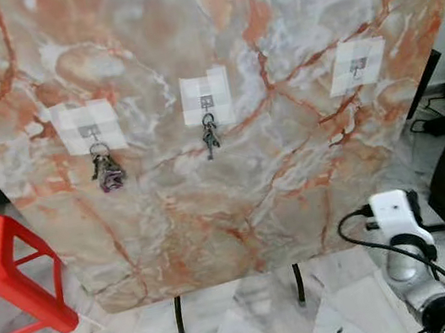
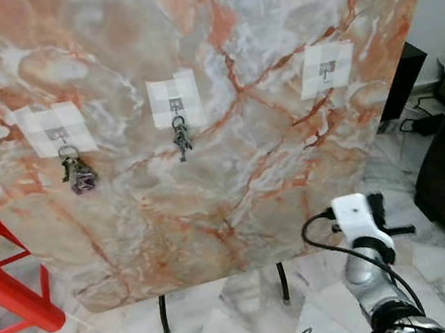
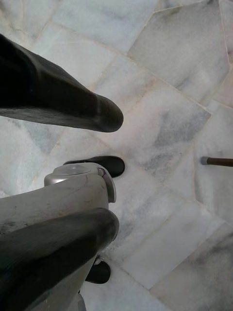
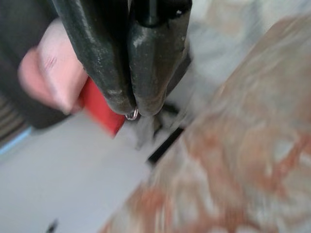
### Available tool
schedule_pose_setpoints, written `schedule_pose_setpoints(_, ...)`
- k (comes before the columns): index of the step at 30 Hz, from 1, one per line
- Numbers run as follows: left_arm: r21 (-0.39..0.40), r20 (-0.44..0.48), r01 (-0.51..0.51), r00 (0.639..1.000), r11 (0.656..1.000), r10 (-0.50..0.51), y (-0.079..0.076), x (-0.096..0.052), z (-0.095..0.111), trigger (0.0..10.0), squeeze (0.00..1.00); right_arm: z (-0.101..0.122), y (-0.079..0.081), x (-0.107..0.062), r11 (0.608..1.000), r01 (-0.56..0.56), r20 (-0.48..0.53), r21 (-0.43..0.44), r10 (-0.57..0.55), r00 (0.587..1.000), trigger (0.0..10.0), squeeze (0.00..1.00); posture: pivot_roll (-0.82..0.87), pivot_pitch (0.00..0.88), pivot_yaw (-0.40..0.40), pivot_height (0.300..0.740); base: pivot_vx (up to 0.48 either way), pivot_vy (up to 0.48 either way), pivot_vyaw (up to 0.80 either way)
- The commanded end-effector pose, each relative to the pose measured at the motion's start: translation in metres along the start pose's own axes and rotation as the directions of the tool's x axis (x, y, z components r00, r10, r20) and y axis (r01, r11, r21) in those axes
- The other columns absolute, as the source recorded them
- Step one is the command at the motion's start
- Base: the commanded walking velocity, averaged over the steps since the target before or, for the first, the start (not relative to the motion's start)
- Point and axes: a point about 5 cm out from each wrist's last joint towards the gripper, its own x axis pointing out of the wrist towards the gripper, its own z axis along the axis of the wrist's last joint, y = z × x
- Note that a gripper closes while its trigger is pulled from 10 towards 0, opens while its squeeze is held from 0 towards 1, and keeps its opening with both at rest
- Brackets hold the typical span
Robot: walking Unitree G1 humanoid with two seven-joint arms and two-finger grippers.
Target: Hang keys on a hook
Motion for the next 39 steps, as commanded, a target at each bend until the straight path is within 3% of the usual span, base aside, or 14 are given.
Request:
schedule_pose_setpoints(1,0.012,-0.043,0.015,0.999,1.000,-0.015,-0.004,-0.003,-0.012,10.0,0.00,0.016,-0.004,0.006,0.998,0.055,0.097,-0.012,-0.054,0.994,10.0,0.00,0.02,0.000,-0.075,0.740,0.000,0.000,0.00)
schedule_pose_setpoints(5,0.002,-0.037,0.015,0.999,1.000,-0.015,-0.004,-0.003,-0.011,10.0,0.00,0.031,-0.004,0.009,0.996,0.090,0.169,-0.010,-0.087,0.982,10.0,0.00,0.01,0.000,-0.073,0.740,0.000,0.000,0.00)
schedule_pose_setpoints(10,-0.017,-0.019,0.007,1.000,1.000,-0.008,0.003,-0.003,-0.009,10.0,0.00,0.064,-0.015,0.018,0.982,0.190,0.353,-0.012,-0.174,0.919,10.0,0.00,0.00,0.000,-0.071,0.740,0.000,0.000,0.00)
schedule_pose_setpoints(14,-0.028,-0.011,0.007,1.000,1.000,-0.007,0.004,-0.003,-0.009,10.0,0.00,0.073,-0.018,0.019,0.977,0.214,0.412,-0.015,-0.189,0.892,10.0,0.00,0.01,0.000,-0.072,0.740,0.000,0.000,0.00)
schedule_pose_setpoints(20,-0.037,-0.009,0.011,1.000,0.999,-0.011,0.004,-0.003,-0.010,10.0,0.00,0.075,-0.018,0.017,0.976,0.218,0.429,-0.009,-0.193,0.882,10.0,0.00,0.01,0.000,-0.075,0.740,0.000,0.000,0.00)
schedule_pose_setpoints(26,-0.041,-0.024,0.016,1.000,0.999,-0.017,0.005,-0.004,-0.012,10.0,0.00,0.065,-0.021,0.018,0.976,0.219,0.366,0.004,-0.205,0.908,10.0,0.00,0.01,0.000,-0.079,0.740,0.000,0.000,0.00)
schedule_pose_setpoints(39,-0.029,-0.046,0.030,0.998,0.999,-0.031,0.002,-0.005,-0.016,10.0,0.00,0.061,-0.024,0.020,0.973,0.230,0.335,0.002,-0.217,0.917,10.0,0.00,0.02,0.000,-0.080,0.740,0.019,0.000,0.00)
